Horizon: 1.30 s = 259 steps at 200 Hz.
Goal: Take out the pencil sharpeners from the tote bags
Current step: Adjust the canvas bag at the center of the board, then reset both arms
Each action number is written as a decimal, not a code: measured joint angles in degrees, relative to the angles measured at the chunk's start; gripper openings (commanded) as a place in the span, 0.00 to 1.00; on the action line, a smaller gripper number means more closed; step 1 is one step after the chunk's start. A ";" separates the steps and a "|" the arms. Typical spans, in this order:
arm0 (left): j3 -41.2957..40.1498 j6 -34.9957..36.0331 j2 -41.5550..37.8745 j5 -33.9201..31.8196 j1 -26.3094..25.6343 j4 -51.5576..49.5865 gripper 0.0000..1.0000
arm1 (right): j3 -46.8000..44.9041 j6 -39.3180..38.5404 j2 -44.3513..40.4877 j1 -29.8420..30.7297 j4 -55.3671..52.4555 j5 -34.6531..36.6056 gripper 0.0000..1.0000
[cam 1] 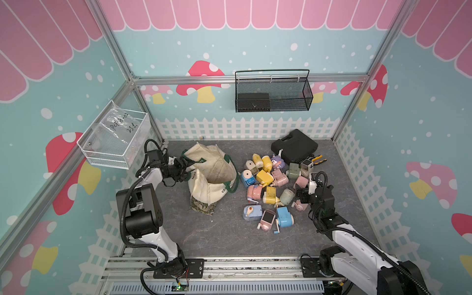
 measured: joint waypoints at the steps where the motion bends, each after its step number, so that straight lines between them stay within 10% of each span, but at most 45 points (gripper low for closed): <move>1: -0.02 0.35 -0.22 -0.33 0.00 -0.22 1.00 | 0.00 -0.02 0.00 0.00 0.04 0.02 1.00; 35: -7.02 9.01 -11.76 -13.18 -3.17 3.72 1.00 | 0.00 -1.95 2.29 -1.01 3.21 1.09 1.00; 77: -35.28 18.01 -34.12 -30.29 -10.47 34.62 1.00 | -3.02 -5.46 5.51 -5.35 15.89 2.08 1.00; 156: -41.53 27.04 -25.51 -45.22 -15.28 56.65 0.97 | -13.20 -7.58 31.06 -15.04 59.98 -1.20 1.00; 259: -49.66 34.58 -17.16 -59.43 -25.53 77.46 0.99 | -10.69 -9.31 32.46 -15.32 61.02 -4.57 1.00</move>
